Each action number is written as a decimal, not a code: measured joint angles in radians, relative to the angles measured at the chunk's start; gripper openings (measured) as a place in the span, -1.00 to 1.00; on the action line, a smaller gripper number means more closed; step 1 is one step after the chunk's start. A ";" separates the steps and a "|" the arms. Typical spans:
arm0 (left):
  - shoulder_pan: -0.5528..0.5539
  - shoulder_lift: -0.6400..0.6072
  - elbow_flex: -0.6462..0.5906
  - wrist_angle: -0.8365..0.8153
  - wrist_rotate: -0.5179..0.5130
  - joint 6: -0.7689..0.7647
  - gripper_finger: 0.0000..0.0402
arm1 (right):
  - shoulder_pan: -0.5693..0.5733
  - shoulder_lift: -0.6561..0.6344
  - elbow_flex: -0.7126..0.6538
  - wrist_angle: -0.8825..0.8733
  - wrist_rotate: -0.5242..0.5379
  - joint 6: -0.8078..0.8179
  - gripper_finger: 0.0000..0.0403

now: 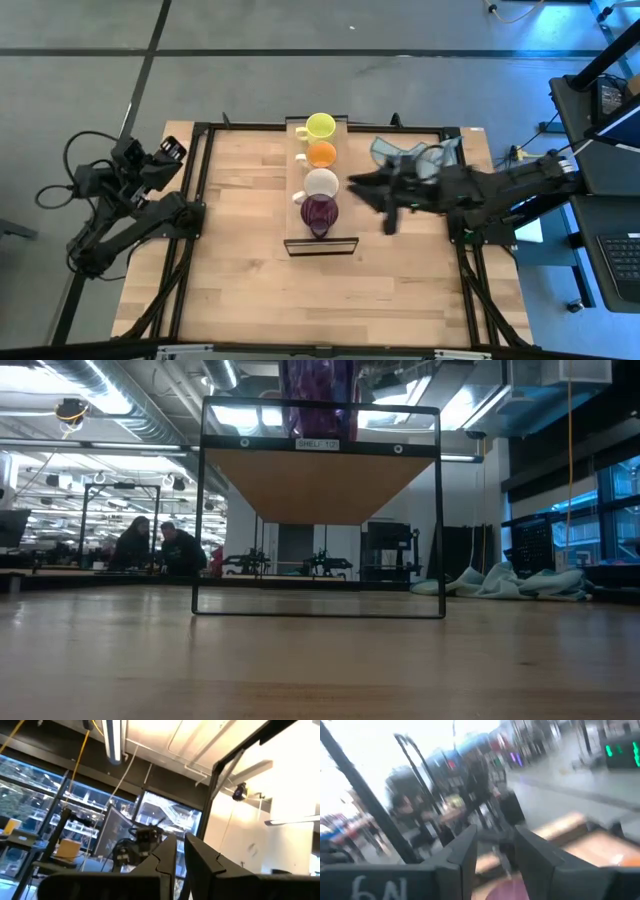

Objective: Stack small to large cups/mugs on shelf
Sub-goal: Return to Home Position

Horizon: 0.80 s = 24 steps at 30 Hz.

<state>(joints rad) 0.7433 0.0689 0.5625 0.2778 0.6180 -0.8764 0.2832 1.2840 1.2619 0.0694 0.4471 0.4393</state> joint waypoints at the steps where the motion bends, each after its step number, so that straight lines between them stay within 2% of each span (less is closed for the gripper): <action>1: 0.000 0.000 0.000 -0.008 0.011 0.010 -0.85 | 0.008 -0.047 -0.064 0.060 0.001 -0.025 -0.36; 7: 0.000 0.000 -0.001 -0.145 0.031 0.094 -0.85 | 0.015 -0.257 -0.433 0.385 -0.031 -0.114 -0.36; 10: 0.000 0.000 -0.009 -0.145 0.025 0.126 -0.85 | 0.015 -0.351 -0.599 0.556 -0.031 -0.160 -0.36; 14: 0.000 -0.006 -0.052 -0.148 0.018 0.167 -0.85 | 0.015 -0.466 -0.808 0.716 -0.037 -0.130 -0.36; 19: 0.000 -0.006 -0.130 -0.151 0.067 0.172 -0.85 | 0.015 -0.574 -1.004 0.920 -0.106 -0.108 -0.36; 24: -0.001 -0.006 -0.196 -0.117 0.081 0.146 -0.85 | 0.015 -0.648 -1.144 0.998 -0.111 -0.097 -0.36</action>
<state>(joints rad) 0.7425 0.0624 0.3668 0.1609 0.6990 -0.7308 0.2981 0.6361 0.1181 1.0679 0.3364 0.3428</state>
